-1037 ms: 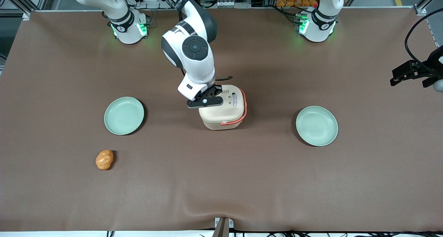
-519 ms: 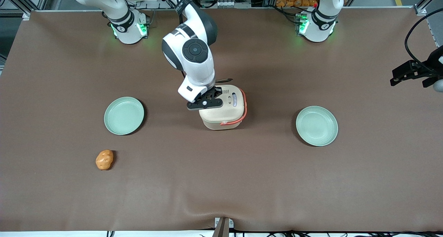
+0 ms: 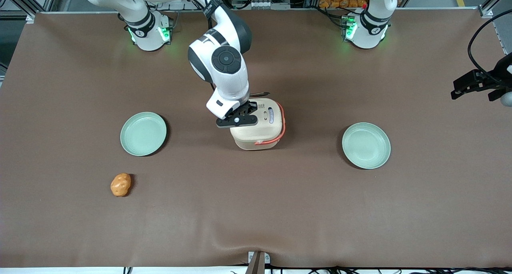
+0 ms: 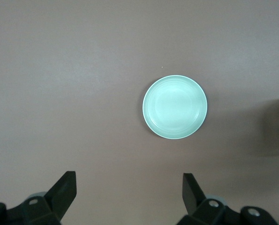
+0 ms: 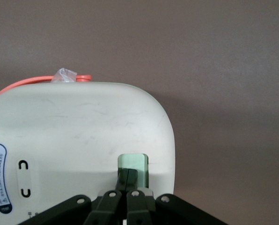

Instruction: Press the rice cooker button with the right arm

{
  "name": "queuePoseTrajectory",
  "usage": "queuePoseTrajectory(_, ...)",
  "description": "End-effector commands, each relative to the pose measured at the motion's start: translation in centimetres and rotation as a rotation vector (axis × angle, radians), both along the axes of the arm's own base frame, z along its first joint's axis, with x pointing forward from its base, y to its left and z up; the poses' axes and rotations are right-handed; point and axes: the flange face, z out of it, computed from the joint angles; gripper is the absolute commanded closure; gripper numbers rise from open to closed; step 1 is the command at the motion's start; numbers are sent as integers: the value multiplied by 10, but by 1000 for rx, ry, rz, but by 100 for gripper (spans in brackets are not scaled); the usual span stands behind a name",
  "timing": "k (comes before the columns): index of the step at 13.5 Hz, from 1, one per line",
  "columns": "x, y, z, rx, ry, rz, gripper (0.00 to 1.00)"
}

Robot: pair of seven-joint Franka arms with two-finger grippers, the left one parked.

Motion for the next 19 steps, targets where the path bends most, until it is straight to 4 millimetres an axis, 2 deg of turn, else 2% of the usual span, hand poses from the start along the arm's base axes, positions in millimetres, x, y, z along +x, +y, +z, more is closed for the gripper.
queuePoseTrajectory(1, 10, -3, -13, -11, -8, -24, 100)
queuePoseTrajectory(2, 11, -3, -1, 2, -19, -22, 99)
queuePoseTrajectory(4, 8, -5, 33, 20, -17, -25, 89)
queuePoseTrajectory(7, 11, -12, 101, 15, -2, -27, 76)
queuePoseTrajectory(9, 18, -34, 145, 10, 9, -39, 38)
queuePoseTrajectory(10, 20, -48, 167, 16, 3, -11, 13)
queuePoseTrajectory(11, 20, -66, 190, 28, -11, 18, 0)
queuePoseTrajectory(12, 22, -89, 213, 31, -17, 19, 0)
queuePoseTrajectory(14, 23, -128, 238, 5, -6, -30, 0)
queuePoseTrajectory(16, 31, -187, 269, 12, -9, -101, 0)
queuePoseTrajectory(19, 27, -259, 299, -22, 7, -106, 0)
